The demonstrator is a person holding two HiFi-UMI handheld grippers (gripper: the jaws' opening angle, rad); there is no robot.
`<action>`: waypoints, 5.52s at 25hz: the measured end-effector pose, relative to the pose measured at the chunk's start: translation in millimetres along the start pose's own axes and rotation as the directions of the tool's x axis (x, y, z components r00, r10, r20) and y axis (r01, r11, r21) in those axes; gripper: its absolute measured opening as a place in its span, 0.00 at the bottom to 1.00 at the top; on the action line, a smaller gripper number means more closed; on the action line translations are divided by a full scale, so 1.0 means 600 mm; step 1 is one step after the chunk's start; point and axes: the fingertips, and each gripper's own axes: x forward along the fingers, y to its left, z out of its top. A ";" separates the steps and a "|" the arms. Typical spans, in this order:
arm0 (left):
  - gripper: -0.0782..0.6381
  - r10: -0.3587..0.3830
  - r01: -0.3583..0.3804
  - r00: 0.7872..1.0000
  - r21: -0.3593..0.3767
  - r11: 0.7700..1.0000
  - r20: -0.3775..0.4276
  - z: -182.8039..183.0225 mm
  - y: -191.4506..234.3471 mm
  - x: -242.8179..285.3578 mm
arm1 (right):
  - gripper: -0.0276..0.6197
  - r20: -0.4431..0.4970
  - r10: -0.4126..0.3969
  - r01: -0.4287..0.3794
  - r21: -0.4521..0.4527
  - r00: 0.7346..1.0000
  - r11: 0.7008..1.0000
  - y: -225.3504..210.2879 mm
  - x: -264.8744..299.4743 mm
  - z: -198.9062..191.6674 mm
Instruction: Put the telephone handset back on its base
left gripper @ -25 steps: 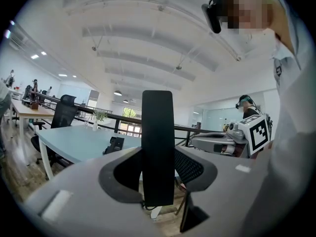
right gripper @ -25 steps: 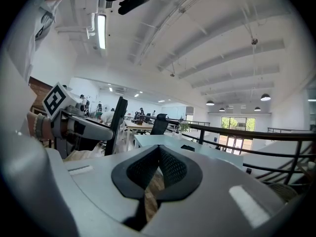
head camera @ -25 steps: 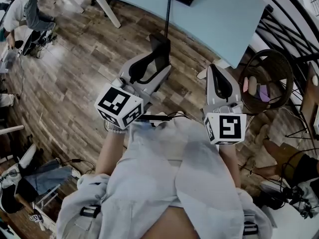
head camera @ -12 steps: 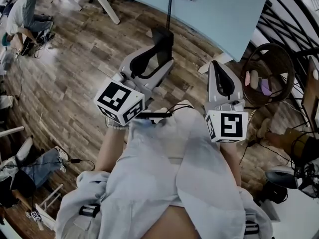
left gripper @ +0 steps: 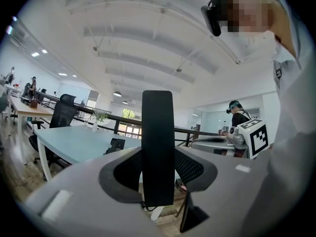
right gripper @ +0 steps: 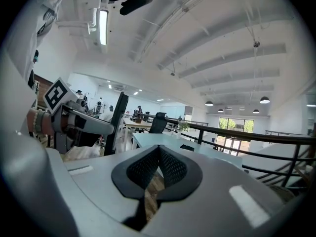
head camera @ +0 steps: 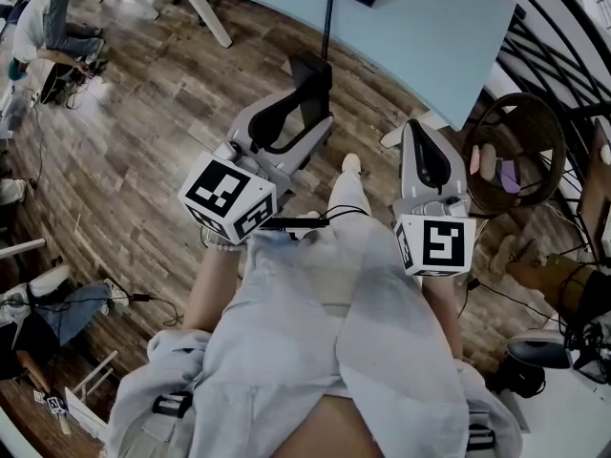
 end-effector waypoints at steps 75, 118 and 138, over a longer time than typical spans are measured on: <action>0.38 0.118 -0.125 0.982 -0.040 0.991 -0.146 0.072 0.355 0.483 | 0.05 -0.047 0.056 -0.053 0.060 0.997 0.997 -0.345 0.483 -0.008; 0.38 -0.082 0.039 0.878 -0.101 0.994 -0.472 -0.087 0.513 0.694 | 0.05 -0.207 -0.121 0.149 0.126 0.971 0.981 -0.382 0.584 -0.078; 0.38 -0.072 0.001 0.826 -0.126 0.992 -0.559 -0.148 0.531 0.734 | 0.05 -0.243 -0.162 0.201 0.143 0.956 0.969 -0.392 0.583 -0.101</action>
